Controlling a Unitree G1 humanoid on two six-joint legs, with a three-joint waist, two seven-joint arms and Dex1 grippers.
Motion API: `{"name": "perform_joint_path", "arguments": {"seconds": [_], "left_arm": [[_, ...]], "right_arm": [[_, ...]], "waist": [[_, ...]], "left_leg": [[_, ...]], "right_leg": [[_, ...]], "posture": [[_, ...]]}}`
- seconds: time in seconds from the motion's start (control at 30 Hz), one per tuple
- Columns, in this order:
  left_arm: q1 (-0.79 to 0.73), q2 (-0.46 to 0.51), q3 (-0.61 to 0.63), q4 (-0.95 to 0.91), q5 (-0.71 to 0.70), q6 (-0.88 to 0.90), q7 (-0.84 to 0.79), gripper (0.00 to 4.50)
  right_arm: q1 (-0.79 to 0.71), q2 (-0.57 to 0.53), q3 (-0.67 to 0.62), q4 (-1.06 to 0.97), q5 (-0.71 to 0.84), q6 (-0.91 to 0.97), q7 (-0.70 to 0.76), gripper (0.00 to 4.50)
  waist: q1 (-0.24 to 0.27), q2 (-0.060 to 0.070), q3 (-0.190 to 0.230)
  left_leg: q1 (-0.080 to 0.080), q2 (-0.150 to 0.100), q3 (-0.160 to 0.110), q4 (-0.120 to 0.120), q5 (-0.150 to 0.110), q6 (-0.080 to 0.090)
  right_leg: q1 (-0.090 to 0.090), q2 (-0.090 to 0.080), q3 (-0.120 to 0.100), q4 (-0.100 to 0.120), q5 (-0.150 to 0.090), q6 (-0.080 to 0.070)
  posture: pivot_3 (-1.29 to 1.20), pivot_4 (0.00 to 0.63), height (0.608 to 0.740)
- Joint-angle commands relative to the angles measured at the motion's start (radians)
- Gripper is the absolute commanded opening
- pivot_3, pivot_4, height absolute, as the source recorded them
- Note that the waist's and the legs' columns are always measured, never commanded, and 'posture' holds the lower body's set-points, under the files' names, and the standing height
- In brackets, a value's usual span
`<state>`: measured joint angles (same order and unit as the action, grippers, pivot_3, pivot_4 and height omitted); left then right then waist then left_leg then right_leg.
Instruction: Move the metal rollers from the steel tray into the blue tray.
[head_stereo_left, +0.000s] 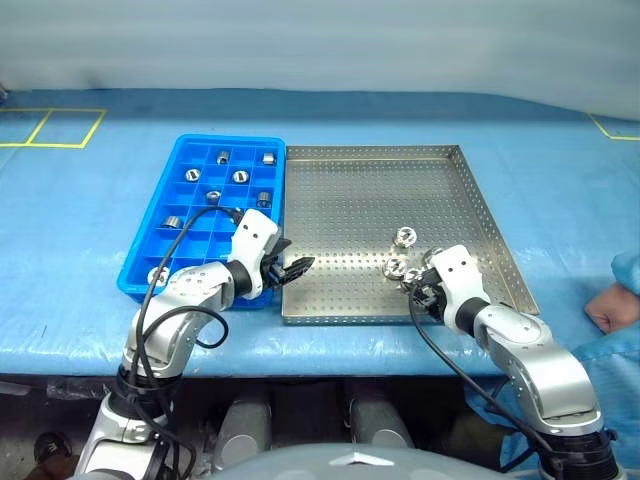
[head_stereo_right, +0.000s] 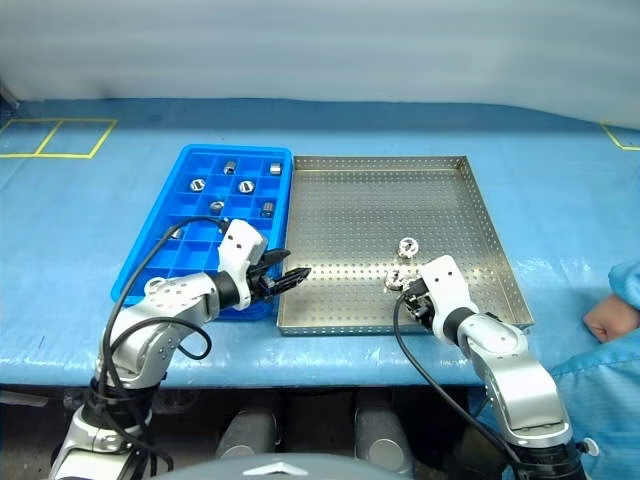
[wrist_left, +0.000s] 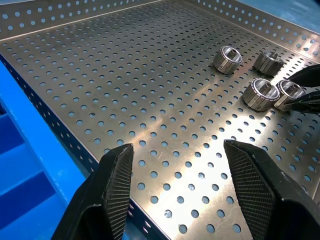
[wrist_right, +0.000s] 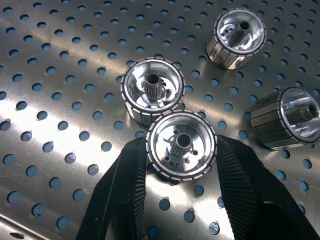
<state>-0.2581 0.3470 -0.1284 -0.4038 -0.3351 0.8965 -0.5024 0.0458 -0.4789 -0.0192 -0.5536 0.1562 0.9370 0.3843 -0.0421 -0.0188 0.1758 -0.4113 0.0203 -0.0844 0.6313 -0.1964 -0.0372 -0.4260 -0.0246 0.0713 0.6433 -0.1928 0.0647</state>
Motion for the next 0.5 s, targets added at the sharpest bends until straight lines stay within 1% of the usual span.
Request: {"name": "perform_joint_path", "arguments": {"seconds": [0.03,0.1,0.17,0.23,0.37,0.5], "left_arm": [[-0.040,-0.029,0.026,0.032,-0.021,-0.036,0.006,3.14],[-0.071,-0.065,0.058,0.053,-0.070,-0.033,-0.013,3.14],[-0.098,-0.096,0.086,0.047,-0.157,-0.024,-0.070,3.14],[-0.113,-0.103,0.093,0.042,-0.209,-0.023,-0.114,3.14],[-0.128,-0.075,0.060,0.020,-0.268,-0.017,-0.188,3.14],[-0.106,-0.010,0.000,-0.006,-0.249,-0.056,-0.250,3.14]], "right_arm": [[-0.029,0.006,-0.020,-0.020,0.008,-0.028,-0.010,1.70],[-0.046,0.024,-0.028,-0.046,0.037,-0.039,0.002,1.70],[-0.066,0.045,-0.038,-0.080,0.091,-0.052,0.036,1.70],[-0.078,0.049,-0.040,-0.097,0.128,-0.065,0.066,1.70],[-0.072,0.021,-0.021,-0.126,0.182,-0.110,0.138,1.70],[-0.072,0.022,-0.023,-0.121,0.185,-0.127,0.125,1.70]], "waist": [[-0.001,0.000,0.000],[0.001,0.000,0.000],[0.000,0.000,0.000],[0.000,0.000,0.000],[-0.002,0.000,0.000],[-0.004,0.000,0.000]], "left_leg": [[0.000,0.000,0.000,0.000,0.000,0.000],[0.000,0.000,0.000,0.000,0.000,0.000],[-0.001,0.000,0.000,0.000,0.000,0.000],[-0.001,0.000,0.000,-0.001,0.000,0.000],[-0.001,0.000,0.000,-0.003,0.000,0.001],[-0.001,0.000,0.000,-0.002,0.000,0.001]], "right_leg": [[0.000,0.000,0.000,0.000,0.000,0.000],[0.000,0.000,0.000,0.000,0.000,0.000],[-0.001,0.000,0.000,0.000,0.000,0.000],[-0.001,0.000,0.000,0.000,0.000,0.000],[-0.001,0.000,0.000,-0.001,0.000,0.000],[-0.001,0.000,0.000,-0.001,0.000,0.000]], "posture": [[0.00,0.150,0.740],[0.00,0.150,0.740],[0.00,0.150,0.740],[0.00,0.150,0.740],[-0.01,0.150,0.740],[-0.02,0.150,0.740]]}}
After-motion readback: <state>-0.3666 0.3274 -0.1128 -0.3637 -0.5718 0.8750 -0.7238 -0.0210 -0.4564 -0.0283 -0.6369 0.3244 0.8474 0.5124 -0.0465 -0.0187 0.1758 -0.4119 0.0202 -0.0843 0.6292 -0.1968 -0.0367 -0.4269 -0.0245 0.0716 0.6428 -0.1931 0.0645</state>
